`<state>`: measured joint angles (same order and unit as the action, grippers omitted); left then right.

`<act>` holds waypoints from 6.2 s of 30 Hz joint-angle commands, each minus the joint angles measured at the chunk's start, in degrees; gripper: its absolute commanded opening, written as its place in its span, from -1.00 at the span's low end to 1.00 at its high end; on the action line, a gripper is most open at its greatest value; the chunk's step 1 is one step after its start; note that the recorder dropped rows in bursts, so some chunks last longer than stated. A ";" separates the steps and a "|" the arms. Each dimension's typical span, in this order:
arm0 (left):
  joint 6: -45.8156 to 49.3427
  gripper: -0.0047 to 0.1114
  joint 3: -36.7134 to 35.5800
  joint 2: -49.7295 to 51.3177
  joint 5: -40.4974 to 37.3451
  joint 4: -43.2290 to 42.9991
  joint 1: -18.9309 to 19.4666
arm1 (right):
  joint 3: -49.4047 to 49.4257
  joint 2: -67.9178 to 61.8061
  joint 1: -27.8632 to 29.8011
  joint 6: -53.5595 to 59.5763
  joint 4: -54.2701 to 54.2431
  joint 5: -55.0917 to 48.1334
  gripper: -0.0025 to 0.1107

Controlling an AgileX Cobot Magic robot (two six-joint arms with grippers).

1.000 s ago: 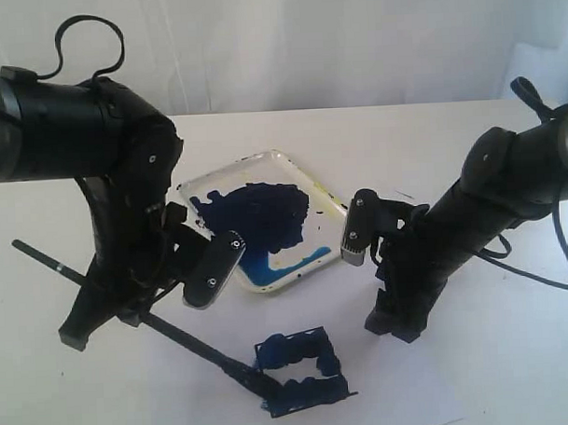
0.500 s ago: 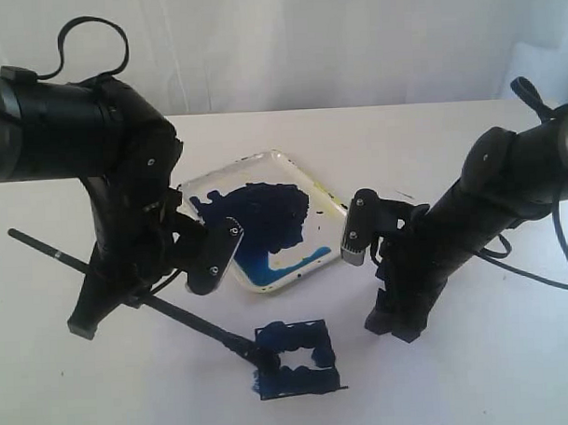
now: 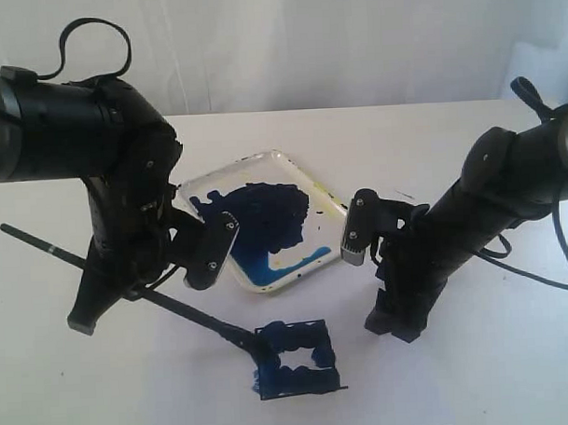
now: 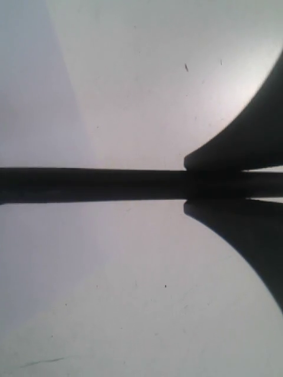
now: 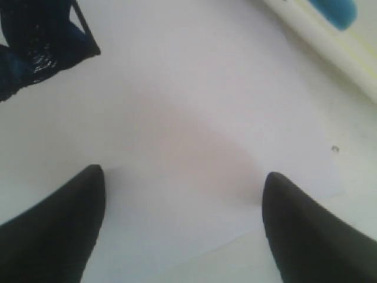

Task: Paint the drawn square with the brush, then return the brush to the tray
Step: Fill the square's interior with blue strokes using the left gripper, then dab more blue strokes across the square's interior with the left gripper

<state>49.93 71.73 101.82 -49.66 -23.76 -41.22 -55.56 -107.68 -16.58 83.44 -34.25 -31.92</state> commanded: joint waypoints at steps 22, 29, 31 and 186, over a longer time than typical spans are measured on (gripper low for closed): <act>-6.30 -0.92 -0.44 -0.45 1.98 -6.11 -3.50 | 0.24 -0.51 -0.03 -0.12 1.03 0.97 0.27; -6.35 -0.92 -0.44 -0.67 2.71 -6.21 -3.50 | 0.24 -0.51 -0.03 -0.14 1.03 1.08 0.27; -6.01 -0.92 -0.44 -1.22 3.25 -5.52 -3.50 | 0.24 -0.51 -0.03 -0.14 1.03 1.08 0.27; -7.93 -0.92 -1.36 3.37 3.02 -8.39 -6.84 | 0.24 -0.51 -0.03 -1.45 1.03 1.34 0.25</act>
<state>43.43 70.85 105.95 -45.98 -31.10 -47.86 -55.56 -107.68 -16.58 82.01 -34.25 -31.24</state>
